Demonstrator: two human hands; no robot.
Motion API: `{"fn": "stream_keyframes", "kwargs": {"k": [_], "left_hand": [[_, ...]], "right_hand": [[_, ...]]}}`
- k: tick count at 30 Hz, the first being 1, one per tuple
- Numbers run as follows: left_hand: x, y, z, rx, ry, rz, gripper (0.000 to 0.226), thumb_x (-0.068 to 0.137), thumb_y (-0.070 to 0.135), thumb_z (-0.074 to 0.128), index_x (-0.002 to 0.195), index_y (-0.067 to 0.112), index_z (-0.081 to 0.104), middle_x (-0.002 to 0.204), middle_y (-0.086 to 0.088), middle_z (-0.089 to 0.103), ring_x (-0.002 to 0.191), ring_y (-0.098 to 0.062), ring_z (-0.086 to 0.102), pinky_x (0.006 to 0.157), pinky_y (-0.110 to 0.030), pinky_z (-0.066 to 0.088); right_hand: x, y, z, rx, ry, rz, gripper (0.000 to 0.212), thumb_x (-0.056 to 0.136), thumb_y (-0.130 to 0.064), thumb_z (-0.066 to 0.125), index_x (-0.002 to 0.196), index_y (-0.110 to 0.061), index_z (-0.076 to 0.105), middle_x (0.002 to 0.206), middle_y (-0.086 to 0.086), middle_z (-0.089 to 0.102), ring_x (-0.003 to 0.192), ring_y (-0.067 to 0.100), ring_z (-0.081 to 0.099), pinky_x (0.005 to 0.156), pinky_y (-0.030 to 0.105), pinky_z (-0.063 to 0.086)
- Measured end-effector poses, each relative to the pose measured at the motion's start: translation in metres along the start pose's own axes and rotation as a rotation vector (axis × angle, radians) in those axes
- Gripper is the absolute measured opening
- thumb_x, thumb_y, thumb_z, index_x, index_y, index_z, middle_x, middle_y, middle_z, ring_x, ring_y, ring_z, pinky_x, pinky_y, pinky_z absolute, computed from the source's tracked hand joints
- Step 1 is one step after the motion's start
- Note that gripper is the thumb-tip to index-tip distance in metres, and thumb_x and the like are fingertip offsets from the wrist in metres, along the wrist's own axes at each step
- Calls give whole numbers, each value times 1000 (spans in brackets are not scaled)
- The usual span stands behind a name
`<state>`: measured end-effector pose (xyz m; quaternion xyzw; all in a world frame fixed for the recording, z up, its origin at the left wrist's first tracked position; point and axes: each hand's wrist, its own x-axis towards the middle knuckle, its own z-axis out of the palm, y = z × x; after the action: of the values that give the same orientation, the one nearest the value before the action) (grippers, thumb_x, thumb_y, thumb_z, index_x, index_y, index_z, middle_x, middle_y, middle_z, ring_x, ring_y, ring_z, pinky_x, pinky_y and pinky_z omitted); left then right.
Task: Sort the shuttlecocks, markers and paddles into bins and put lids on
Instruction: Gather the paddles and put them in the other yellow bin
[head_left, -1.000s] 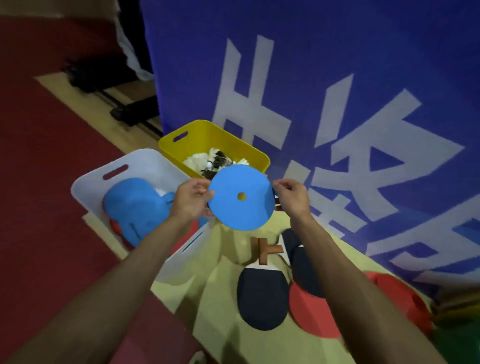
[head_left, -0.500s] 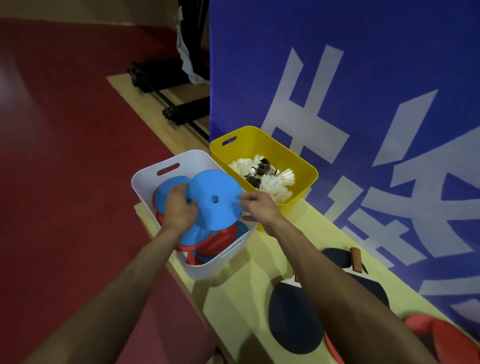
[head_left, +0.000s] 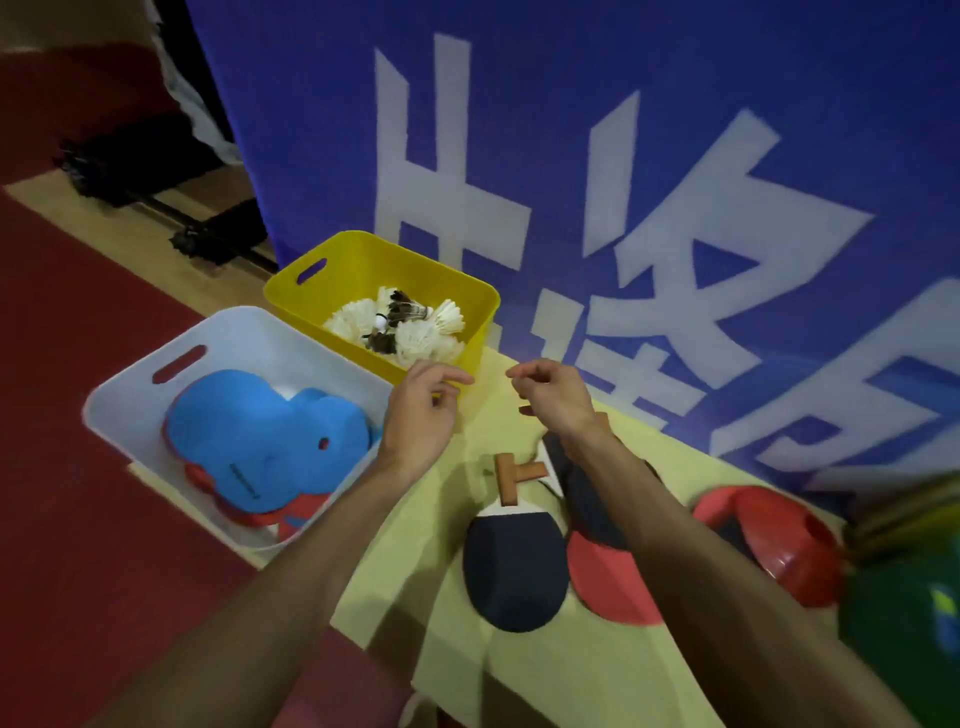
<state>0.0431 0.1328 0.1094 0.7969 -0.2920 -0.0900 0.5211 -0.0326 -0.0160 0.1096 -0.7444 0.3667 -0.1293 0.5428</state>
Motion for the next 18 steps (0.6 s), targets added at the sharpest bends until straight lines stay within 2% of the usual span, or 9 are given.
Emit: {"fn": "stream_keyframes", "kwargs": {"k": [3,7,10,13,16,18], "left_hand": [[-6,25,53,-44,-174,9,45,84,-8,47,80,35,61,99,6,63,85,-9,64,73,-18,45],[-21,52,116,-58,-344,41,37,85,-6,49,81,28,61,100,4,65,84,-6,65,69,-4,42],[-29,65,155,-83,-426,70,30,86,-5,52,81,22,63,97,3,63,85,-8,65,75,-9,45],[-31,75,194,-58,-572,79,28,87,-1,52,89,25,63,93,6,66,88,-8,63,82,-19,48],[-30,85,232,10,-763,65,26,90,5,52,99,26,62,94,6,65,91,-7,61,80,-14,46],[-30,87,254,47,-854,44,24,92,7,51,103,26,62,97,5,65,93,-9,60,80,-15,46]], "right_hand": [[-12,30,-56,-26,95,57,15,91,-14,56,86,-25,65,86,-6,63,80,15,61,79,36,52],[-35,70,-125,7,193,166,13,89,-10,56,86,-19,64,83,-1,64,75,14,61,80,36,51],[-49,103,-170,6,259,248,11,90,-11,56,96,-16,65,92,3,64,81,18,60,84,40,53],[-60,129,-207,1,322,323,14,90,-16,59,103,-16,64,102,6,67,92,23,63,90,42,53],[-67,150,-236,-116,364,343,24,92,-21,58,114,-15,64,115,4,64,108,21,59,94,33,46],[-69,165,-250,-203,385,337,27,93,-22,55,116,-14,64,120,5,64,112,22,58,97,34,44]]}}
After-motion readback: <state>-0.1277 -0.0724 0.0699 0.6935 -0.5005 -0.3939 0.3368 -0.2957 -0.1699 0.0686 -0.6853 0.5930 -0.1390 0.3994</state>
